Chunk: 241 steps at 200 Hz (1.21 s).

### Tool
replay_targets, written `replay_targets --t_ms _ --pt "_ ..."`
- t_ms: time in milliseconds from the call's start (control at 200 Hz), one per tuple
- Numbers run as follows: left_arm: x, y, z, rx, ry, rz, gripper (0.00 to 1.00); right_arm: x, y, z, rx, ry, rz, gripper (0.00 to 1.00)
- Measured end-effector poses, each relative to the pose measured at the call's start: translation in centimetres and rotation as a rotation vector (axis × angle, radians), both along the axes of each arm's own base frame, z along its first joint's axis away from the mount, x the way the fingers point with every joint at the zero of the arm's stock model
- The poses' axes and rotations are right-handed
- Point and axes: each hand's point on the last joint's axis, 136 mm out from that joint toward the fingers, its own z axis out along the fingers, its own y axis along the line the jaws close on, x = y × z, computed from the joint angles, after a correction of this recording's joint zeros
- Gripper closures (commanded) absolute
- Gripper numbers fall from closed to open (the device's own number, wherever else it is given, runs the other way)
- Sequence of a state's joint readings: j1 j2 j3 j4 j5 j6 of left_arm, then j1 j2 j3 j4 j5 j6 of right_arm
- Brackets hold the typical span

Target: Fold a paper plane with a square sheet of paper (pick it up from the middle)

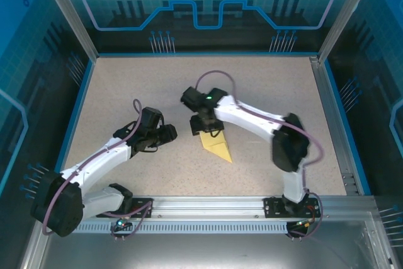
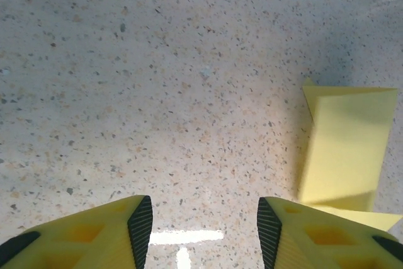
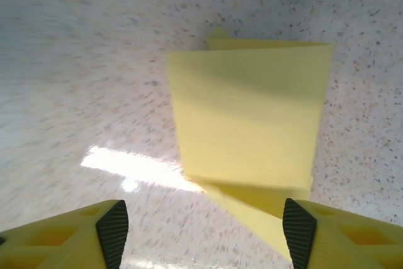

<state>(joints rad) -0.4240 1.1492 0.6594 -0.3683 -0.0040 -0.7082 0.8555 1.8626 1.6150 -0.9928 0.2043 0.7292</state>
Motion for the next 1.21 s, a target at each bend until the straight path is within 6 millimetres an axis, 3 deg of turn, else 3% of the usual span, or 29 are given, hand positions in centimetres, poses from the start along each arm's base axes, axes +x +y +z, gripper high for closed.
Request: replay_targets --t_ms 60,110,185,295,500,780,1015,1125,1205 --pt "-0.1 -0.5 0.1 -0.026 0.006 -0.018 0.47 0.0 -1.6 0.9 0.099 -0.016 -0.023 0.35" --pt "-0.2 -1.1 0.1 -0.050 0.011 -0.037 0.47 0.2 -3.0 0.3 0.159 -0.003 -0.057 0.36" --pt "-0.3 -2.0 -0.1 -0.082 0.028 -0.065 0.47 1.0 -5.5 -2.5 0.223 0.046 -0.115 0.39" --pt "-0.4 -3.0 -0.6 -0.111 0.051 -0.100 0.46 1.0 -7.1 -6.5 0.272 0.138 -0.144 0.40" --pt "-0.5 -4.7 -1.3 -0.161 0.082 -0.136 0.46 2.3 -5.3 -8.2 0.387 0.165 -0.077 0.53" --pt "-0.2 -5.3 -1.5 -0.174 0.078 -0.147 0.46 3.7 -5.2 -10.5 0.487 0.170 -0.086 0.79" --pt "-0.1 -6.3 -0.9 -0.201 0.052 -0.177 0.46 3.1 -5.5 -11.2 0.614 0.149 -0.204 0.78" --pt "0.2 -7.0 -0.3 -0.225 0.027 -0.188 0.46 2.4 -5.5 -11.0 0.650 0.132 -0.252 0.72" --pt "0.3 -7.5 -0.1 -0.242 0.012 -0.194 0.46 2.1 -5.5 -10.8 0.651 0.114 -0.262 0.62"
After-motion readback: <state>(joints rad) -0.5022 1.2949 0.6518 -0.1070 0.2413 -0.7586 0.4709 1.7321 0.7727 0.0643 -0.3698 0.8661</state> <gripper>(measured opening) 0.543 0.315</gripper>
